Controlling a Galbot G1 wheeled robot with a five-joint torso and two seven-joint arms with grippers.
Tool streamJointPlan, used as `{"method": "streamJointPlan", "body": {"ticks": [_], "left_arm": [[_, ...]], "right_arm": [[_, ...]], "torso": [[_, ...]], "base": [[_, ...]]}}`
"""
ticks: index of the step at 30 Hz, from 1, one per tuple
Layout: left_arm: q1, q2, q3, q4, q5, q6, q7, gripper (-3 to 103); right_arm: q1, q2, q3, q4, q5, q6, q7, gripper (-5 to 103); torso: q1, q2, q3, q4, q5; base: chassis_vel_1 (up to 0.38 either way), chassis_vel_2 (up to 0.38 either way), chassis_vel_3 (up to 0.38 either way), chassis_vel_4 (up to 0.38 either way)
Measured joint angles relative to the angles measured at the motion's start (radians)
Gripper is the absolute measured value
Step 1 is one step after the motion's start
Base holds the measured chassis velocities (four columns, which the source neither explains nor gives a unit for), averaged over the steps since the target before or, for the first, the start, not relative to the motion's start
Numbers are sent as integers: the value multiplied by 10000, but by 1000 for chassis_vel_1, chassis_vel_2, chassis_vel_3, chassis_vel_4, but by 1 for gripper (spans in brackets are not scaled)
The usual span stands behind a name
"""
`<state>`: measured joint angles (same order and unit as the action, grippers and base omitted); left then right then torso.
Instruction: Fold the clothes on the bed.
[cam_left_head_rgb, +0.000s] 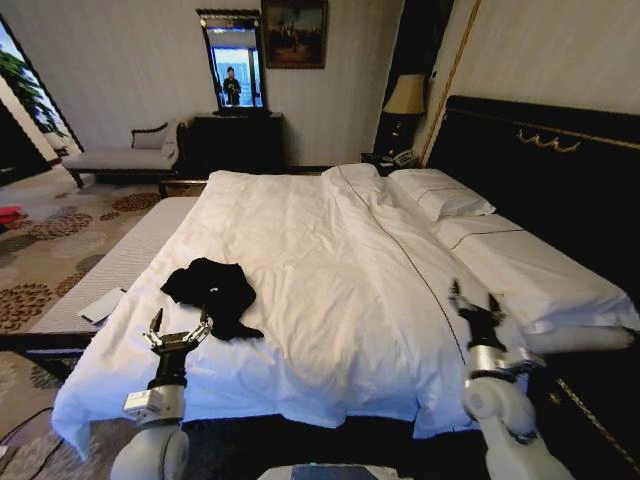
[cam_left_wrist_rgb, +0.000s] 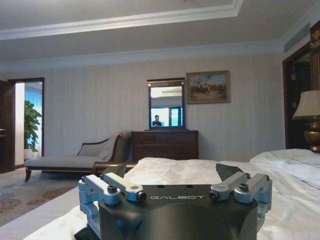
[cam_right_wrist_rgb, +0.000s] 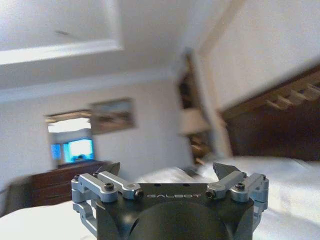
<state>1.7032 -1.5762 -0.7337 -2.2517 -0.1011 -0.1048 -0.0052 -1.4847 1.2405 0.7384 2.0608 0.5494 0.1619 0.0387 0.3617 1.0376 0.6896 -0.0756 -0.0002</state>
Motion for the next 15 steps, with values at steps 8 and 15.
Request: {"method": "streamJointPlan", "body": {"ticks": [8,15], "left_arm": [[66,-100,203,58,161,-120,3,100],[85,-146,393,112,297,-192,23,100]], "right_arm": [[-141,-27,7,-451,-2673,1182,-2172,100],[-440,-26,-46,-473,-3262,657,-2110,100]], "torso": [[0,0,0,-1,2],[0,0,0,-1,3]], "base": [[0,0,0,0],[0,0,0,0]]}}
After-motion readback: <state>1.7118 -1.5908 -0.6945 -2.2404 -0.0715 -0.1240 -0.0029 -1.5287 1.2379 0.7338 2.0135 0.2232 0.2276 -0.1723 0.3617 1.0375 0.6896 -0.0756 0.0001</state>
